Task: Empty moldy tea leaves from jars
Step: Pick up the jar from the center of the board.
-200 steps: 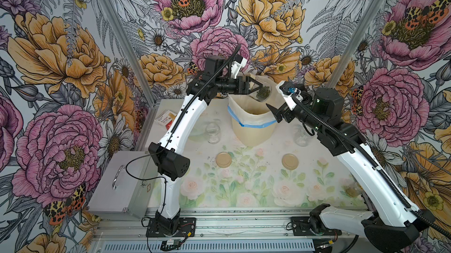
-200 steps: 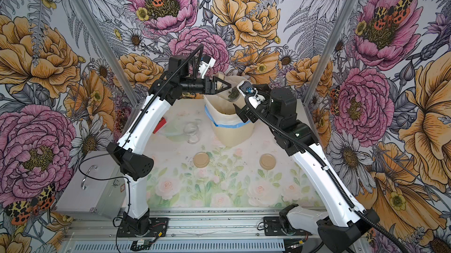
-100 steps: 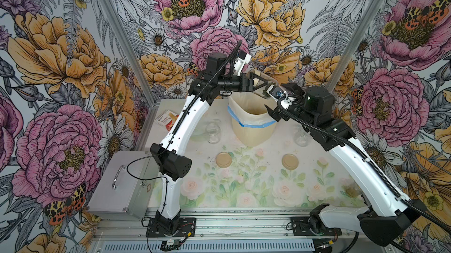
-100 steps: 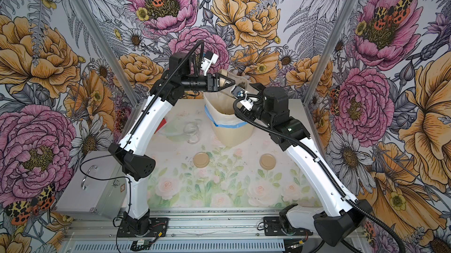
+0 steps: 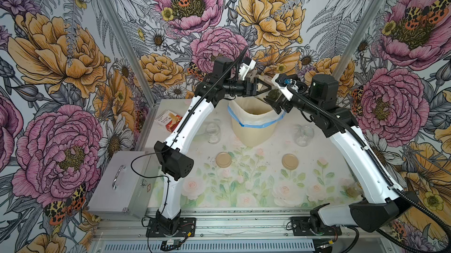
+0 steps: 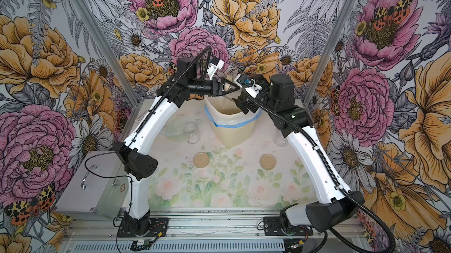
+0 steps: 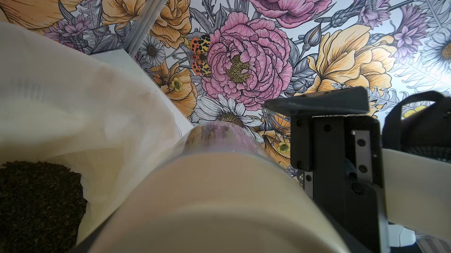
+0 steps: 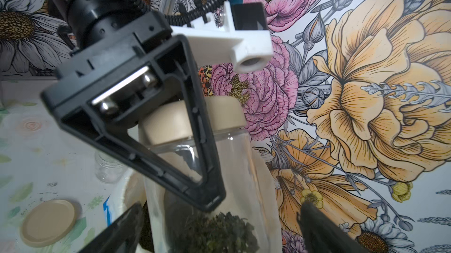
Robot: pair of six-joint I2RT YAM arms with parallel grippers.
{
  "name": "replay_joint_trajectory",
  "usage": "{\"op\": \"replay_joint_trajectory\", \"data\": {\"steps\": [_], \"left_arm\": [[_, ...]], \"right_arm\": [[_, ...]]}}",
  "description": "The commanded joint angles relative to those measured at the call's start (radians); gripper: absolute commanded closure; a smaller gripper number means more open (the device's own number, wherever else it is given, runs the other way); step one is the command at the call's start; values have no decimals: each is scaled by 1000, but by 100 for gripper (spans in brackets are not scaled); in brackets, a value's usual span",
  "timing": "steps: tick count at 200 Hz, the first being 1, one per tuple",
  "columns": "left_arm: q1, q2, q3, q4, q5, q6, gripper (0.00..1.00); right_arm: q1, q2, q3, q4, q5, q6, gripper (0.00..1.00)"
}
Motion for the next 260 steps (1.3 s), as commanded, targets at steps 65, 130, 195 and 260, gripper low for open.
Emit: {"op": "replay_joint_trajectory", "data": {"steps": [65,130,195,260], "left_arm": [[-5,-125,-57,8,108,74,45],[-6,-214,-171,-27,193,123,45],[-26,-240,-211,-102,237,179,45],[-34,-228,-214,-164,215,205,45]], "right_arm": [[-23,72,74,-239,-185,52,1],[-22,52,36,-247,-275,102,4],[-22,31,12,-258,-339,140,4],[-17,-26,-40,-259,-265,134,0]]}}
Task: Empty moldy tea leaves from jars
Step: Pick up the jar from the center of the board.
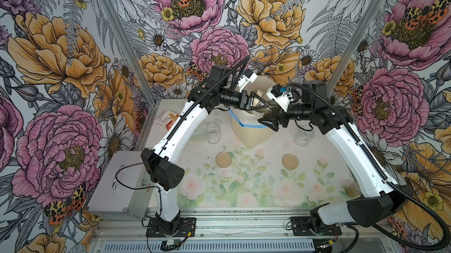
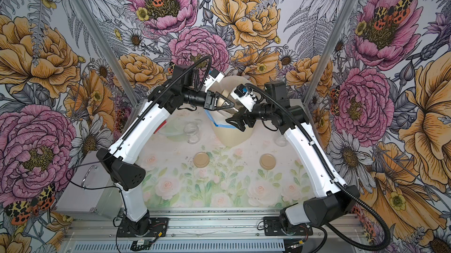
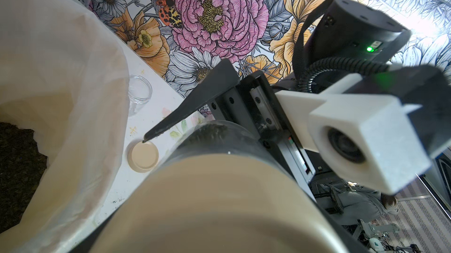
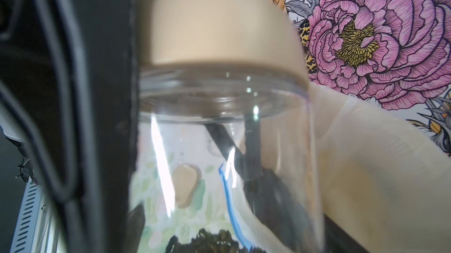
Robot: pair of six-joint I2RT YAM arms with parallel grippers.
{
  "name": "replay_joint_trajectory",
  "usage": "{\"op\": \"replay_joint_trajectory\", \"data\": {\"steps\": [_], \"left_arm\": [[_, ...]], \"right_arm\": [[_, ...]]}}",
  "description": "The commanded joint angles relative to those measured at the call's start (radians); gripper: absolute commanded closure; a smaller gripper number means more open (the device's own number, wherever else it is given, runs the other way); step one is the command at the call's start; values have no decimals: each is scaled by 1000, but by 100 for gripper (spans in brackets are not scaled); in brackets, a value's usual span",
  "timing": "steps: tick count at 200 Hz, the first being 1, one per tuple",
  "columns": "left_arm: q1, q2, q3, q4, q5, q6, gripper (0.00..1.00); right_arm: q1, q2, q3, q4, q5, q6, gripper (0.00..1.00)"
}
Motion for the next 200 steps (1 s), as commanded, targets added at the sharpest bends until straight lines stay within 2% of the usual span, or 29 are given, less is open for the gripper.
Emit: {"op": "replay_joint_trajectory", "data": {"steps": [1,64,155,172,200], "left_arm": [[-12,-43,3,-13,60,35,45],[-35,-33,-17,-47,52,53,45],[-75,-6,-10,-82,31,70,45],[-74,-6,-12,-87,32,74,45],[-70,-6,-17,-92,33,78,45]], "right_arm": [[1,-49,-22,16,52,4,0],[15,-89,-78,15,94,3,0],[44,-71,-92,17,144,-4,0],[47,-65,-93,18,141,-5,4],[46,-62,-93,19,137,-10,17]]}}
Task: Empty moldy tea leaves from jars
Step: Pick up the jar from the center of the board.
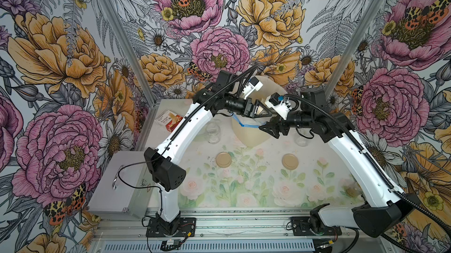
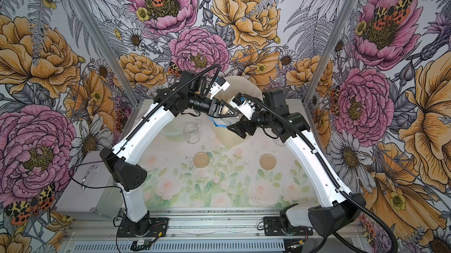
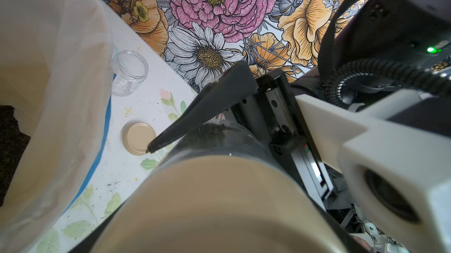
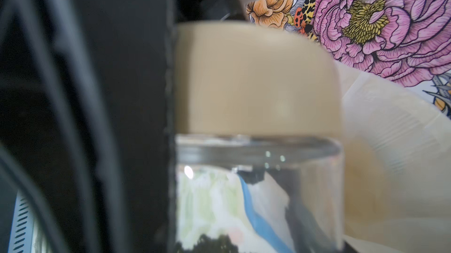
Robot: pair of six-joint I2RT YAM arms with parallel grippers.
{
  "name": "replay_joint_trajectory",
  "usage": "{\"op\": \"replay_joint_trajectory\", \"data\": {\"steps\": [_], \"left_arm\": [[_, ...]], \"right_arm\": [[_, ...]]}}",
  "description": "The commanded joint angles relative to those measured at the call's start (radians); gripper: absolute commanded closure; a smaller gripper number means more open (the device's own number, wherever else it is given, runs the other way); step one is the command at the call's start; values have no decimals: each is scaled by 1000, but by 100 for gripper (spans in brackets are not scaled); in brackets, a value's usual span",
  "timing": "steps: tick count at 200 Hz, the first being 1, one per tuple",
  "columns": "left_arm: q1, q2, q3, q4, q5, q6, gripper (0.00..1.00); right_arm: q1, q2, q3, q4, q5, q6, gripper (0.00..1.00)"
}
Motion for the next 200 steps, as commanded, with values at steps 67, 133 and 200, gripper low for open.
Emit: {"op": "replay_joint_trajectory", "data": {"steps": [67,133,200], "left_arm": [[3,-1,-9,-5,106,24,22],[0,-2,-15,-7,87,35,1],[37,-38,-33,-7,65,64,1]], "right_arm": [[-2,-9,-6,46,-19,-1,37],[1,-30,-30,52,-36,17,43],[-10,-46,-37,76,-73,57,43]]}}
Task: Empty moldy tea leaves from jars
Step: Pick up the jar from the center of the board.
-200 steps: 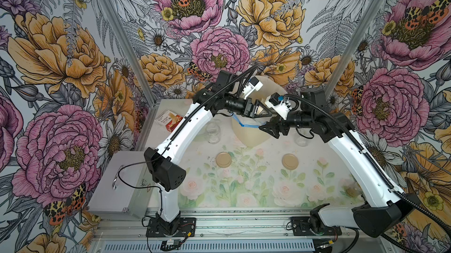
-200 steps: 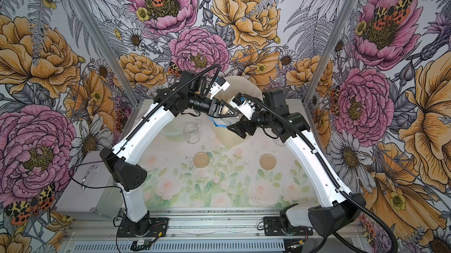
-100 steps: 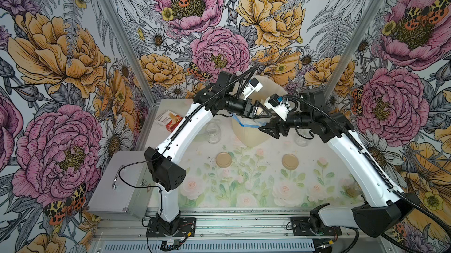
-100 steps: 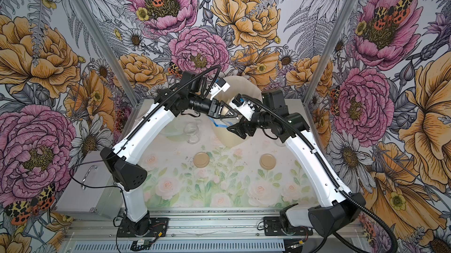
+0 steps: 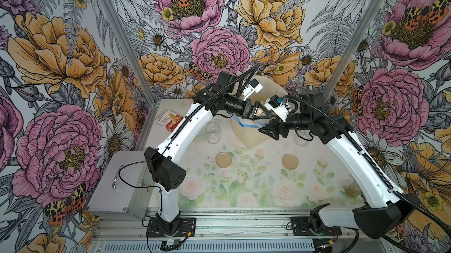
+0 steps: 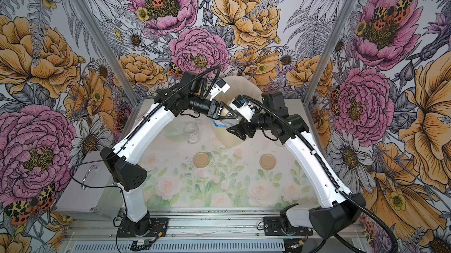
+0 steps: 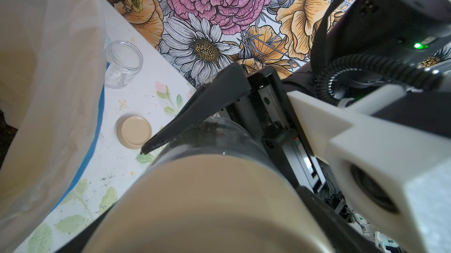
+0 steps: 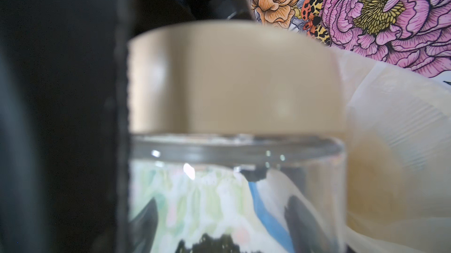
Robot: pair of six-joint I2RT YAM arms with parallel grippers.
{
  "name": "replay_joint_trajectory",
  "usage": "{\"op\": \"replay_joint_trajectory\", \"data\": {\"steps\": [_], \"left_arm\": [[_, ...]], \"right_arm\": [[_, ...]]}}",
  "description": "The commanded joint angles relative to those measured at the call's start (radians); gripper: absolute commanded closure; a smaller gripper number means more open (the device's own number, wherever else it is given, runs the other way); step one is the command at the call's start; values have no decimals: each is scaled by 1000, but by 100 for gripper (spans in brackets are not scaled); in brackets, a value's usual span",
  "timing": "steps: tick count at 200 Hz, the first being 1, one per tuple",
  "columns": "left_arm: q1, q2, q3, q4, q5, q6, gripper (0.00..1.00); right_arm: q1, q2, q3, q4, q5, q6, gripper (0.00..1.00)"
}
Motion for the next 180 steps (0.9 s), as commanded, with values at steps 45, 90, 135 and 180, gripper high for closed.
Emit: {"op": "replay_joint_trajectory", "data": {"steps": [45,90,135,180], "left_arm": [[30,-85,-25,15,23,112,1],[43,-134,-53,15,29,184,1],[70,-146,-82,15,47,216,1],[81,-147,-95,15,66,231,1]], "right_arm": [[-16,-34,13,64,-98,67,44],[-21,-37,15,64,-142,100,43],[-22,-46,8,62,-156,109,43],[-22,-45,8,63,-164,114,43]]}}
